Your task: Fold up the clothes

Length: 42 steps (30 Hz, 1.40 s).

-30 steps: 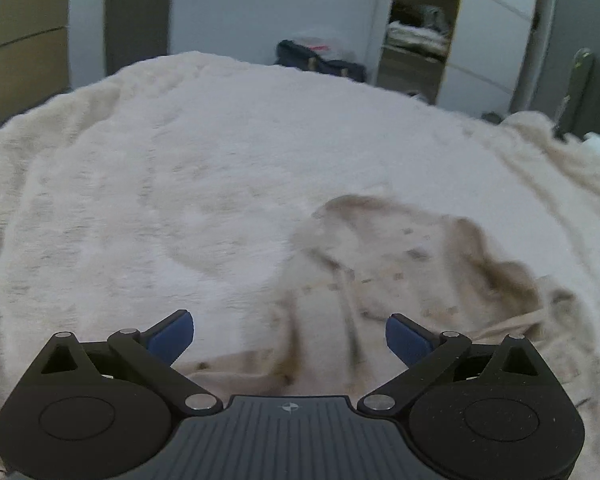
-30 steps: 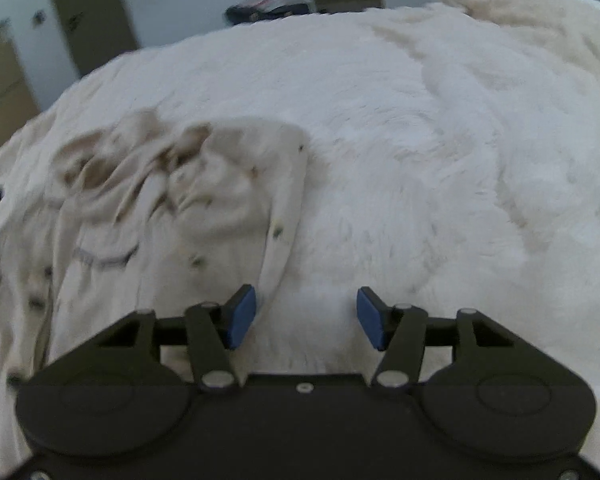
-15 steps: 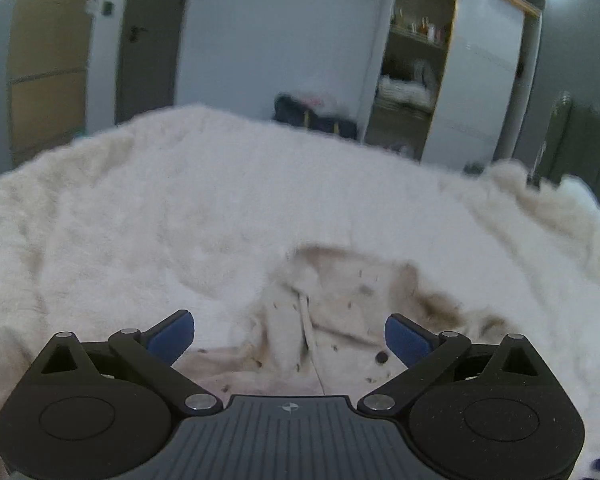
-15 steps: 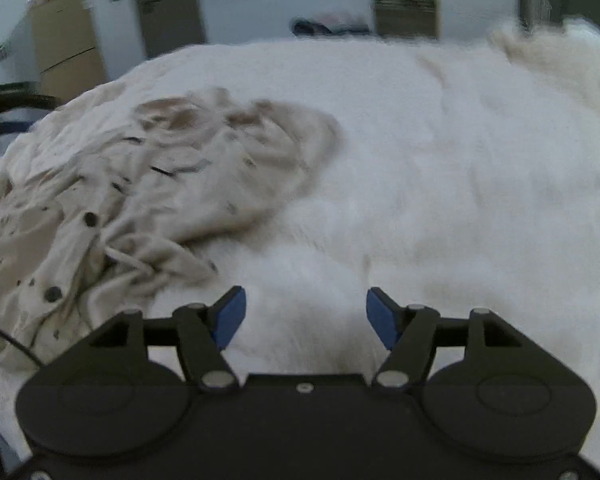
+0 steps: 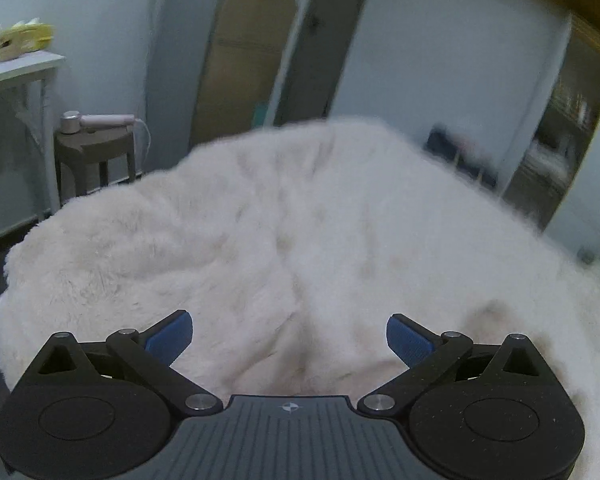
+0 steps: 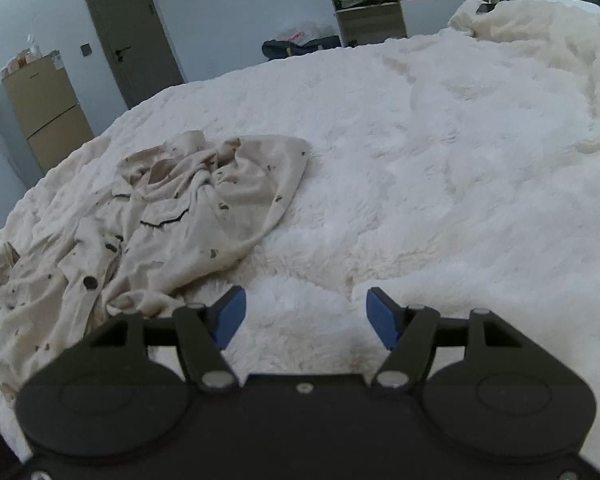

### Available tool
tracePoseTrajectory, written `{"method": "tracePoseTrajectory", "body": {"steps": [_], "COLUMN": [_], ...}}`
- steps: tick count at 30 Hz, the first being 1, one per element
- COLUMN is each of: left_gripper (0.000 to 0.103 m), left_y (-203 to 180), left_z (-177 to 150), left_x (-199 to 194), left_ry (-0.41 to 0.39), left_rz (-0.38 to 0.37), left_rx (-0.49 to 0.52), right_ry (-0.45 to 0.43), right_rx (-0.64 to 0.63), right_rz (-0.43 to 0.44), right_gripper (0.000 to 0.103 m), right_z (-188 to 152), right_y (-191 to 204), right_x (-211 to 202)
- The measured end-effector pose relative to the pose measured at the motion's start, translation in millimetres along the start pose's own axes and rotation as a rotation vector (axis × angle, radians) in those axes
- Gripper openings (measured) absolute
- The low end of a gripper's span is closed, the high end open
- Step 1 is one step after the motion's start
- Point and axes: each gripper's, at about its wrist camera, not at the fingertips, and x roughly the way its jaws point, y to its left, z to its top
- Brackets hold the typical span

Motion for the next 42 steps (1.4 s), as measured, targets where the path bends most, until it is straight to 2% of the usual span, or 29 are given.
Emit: {"method": "tracePoseTrajectory", "body": {"steps": [4,6,8,9,10,11,12,14,17,22,23,25,27,30,31,32,33,35,36,38,40,42], "left_gripper": [0.102,0.102,0.1,0.075,0.027,0.002,0.003,0.003,0.003,0.003,0.003,0.003,0.003,0.009,0.025,0.036,0.044,0.044,0.045,0.049,0.073,0.085], "left_y": [-15.1,-27.3,-33.2,-35.4,-38.2,-41.0,-43.0,-45.0,-34.4,17.9,29.1,51.9,72.4,110.4,117.2,124.4,129.1,140.0,141.2,134.4,111.5,59.6], "left_z": [-9.2,-12.5,-15.1,-16.1,-16.8,-17.6,-15.6,-5.4,41.0,122.4,135.0,147.3,147.4,126.1,115.6,104.0,94.8,69.8,61.1,51.4,44.6,32.4], "left_x": [63.4,91.6,109.6,116.8,123.9,131.0,132.5,123.1,87.6,27.3,18.6,11.5,17.4,66.7,79.9,93.9,98.1,100.3,96.8,80.6,59.0,26.9], "left_ry": [0.06,0.094,0.123,0.133,0.141,0.149,0.131,0.046,-0.154,-0.405,-0.438,-0.481,-0.467,-0.231,-0.173,-0.107,-0.085,-0.077,-0.094,-0.171,-0.245,-0.313], "left_rz": [0.055,0.046,0.041,0.044,0.05,0.056,0.062,0.064,0.034,0.038,0.044,0.102,0.162,0.292,0.34,0.388,0.409,0.448,0.435,0.337,0.196,0.005], "left_rx": [0.201,0.291,0.335,0.346,0.354,0.361,0.364,0.36,0.283,0.09,0.067,0.073,0.056,-0.013,-0.017,-0.023,-0.043,-0.117,-0.148,-0.194,-0.193,-0.144], "right_ry": [0.01,0.01,0.007,0.005,0.003,0.002,0.003,0.005,0.009,-0.01,-0.014,-0.021,-0.016,-0.009,-0.006,-0.003,-0.002,-0.003,-0.002,-0.001,0.0,0.001], "right_rx": [0.031,0.026,0.014,0.006,-0.003,-0.023,-0.036,-0.064,-0.101,-0.119,-0.122,-0.127,-0.132,-0.133,-0.134,-0.135,-0.136,-0.139,-0.136,-0.129,-0.123,-0.121], "right_rz": [-0.011,-0.024,-0.032,-0.034,-0.036,-0.039,-0.043,-0.052,-0.071,-0.075,-0.073,-0.071,-0.071,-0.073,-0.072,-0.073,-0.074,-0.07,-0.069,-0.066,-0.063,-0.062], "right_gripper": [0.065,0.065,0.065,0.065,0.065,0.065,0.065,0.065,0.065,0.064,0.064,0.064,0.064,0.064,0.064,0.064,0.064,0.064,0.064,0.065,0.065,0.065], "right_z": [-1.7,-3.3,-4.6,-5.2,-6.1,-8.0,-9.3,-11.8,-15.3,-15.9,-16.2,-17.0,-17.6,-19.0,-19.2,-18.3,-18.9,-19.8,-19.6,-19.1,-18.7,-18.8], "right_y": [-5.5,-4.5,-2.5,-1.1,0.5,4.1,6.8,11.8,17.3,21.9,22.6,23.9,25.2,26.5,27.0,28.6,29.1,29.8,29.4,28.7,28.0,27.9], "right_x": [1.2,3.1,4.3,4.4,4.5,5.0,5.9,7.6,11.5,10.4,9.8,8.9,10.0,11.8,12.4,12.8,12.6,11.1,11.5,12.3,13.1,13.4]}}
